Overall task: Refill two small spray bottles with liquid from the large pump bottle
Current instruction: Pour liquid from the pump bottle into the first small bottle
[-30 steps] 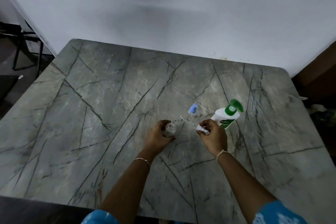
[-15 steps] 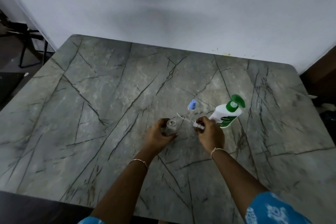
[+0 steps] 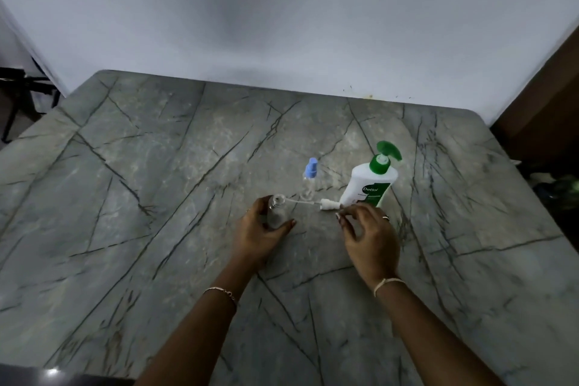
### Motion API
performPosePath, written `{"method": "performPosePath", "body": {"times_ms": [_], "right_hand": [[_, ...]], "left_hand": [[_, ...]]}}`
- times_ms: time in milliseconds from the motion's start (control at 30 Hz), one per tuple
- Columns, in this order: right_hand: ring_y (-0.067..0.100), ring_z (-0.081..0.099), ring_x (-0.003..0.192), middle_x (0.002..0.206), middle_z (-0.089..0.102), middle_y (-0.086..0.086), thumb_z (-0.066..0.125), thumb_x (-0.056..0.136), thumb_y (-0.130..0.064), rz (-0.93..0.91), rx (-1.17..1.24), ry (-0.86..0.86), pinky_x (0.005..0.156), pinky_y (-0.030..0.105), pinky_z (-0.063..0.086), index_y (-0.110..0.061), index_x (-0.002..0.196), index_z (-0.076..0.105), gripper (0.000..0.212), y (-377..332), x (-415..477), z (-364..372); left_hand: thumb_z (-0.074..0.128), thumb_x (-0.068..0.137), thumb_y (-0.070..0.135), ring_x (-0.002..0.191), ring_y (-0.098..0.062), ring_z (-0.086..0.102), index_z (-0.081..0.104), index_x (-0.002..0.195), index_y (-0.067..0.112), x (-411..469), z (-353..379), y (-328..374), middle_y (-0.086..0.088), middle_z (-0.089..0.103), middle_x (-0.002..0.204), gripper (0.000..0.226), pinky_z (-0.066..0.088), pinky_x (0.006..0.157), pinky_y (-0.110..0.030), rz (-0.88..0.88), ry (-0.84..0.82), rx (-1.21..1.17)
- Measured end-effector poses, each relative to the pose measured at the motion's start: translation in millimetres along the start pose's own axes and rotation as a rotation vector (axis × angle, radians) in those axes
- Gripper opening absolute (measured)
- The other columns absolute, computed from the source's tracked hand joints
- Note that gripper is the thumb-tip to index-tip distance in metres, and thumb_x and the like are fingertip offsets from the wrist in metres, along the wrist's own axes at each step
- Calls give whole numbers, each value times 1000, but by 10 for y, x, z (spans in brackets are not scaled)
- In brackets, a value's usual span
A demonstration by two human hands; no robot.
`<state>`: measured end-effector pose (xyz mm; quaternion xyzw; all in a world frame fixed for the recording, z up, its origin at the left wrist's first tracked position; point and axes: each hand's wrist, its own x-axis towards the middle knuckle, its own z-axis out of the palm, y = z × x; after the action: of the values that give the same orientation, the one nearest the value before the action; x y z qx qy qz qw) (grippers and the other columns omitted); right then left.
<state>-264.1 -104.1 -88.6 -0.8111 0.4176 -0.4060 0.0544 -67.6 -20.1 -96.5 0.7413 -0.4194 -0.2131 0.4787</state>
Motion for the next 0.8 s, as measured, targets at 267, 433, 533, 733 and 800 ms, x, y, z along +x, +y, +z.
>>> {"method": "performPosePath", "body": {"times_ms": [267, 433, 533, 733, 800], "right_hand": [[23, 58, 83, 87, 65, 8, 49, 93, -19, 37, 75, 273, 71, 34, 46, -7, 90, 65, 20, 409, -15, -59], [20, 50, 81, 89, 53, 5, 56, 89, -48, 165, 414, 370, 68, 29, 41, -14, 90, 51, 34, 563, 182, -152], [16, 50, 110, 119, 52, 0, 80, 68, -47, 284, 638, 172, 84, 29, 45, -31, 111, 44, 59, 676, 433, -161], [15, 60, 111, 118, 63, 5, 82, 61, -14, 356, 912, -193, 89, 28, 53, -12, 124, 51, 70, 832, 696, -100], [17, 64, 104, 112, 68, 6, 82, 61, -11, 368, 908, -246, 82, 27, 55, -9, 122, 53, 68, 864, 675, -81]], "left_hand": [[82, 67, 39, 97, -2, 63, 56, 118, 26, 121, 260, -68, 14, 66, 107, 58, 57, 81, -33, 177, -19, -39], [83, 67, 37, 91, 6, 62, 58, 115, 28, 116, 336, 18, 20, 66, 101, 55, 56, 77, -23, 286, -78, -3], [81, 67, 40, 92, 10, 60, 56, 115, 29, 138, 369, 59, 22, 64, 101, 56, 55, 75, -18, 354, -139, 41], [74, 61, 62, 89, 3, 64, 57, 116, 29, 230, 484, 117, 15, 67, 100, 66, 57, 76, -26, 473, -211, 111], [74, 58, 65, 87, 0, 66, 58, 116, 28, 227, 536, 104, 11, 69, 98, 71, 58, 75, -31, 498, -228, 89]]}}
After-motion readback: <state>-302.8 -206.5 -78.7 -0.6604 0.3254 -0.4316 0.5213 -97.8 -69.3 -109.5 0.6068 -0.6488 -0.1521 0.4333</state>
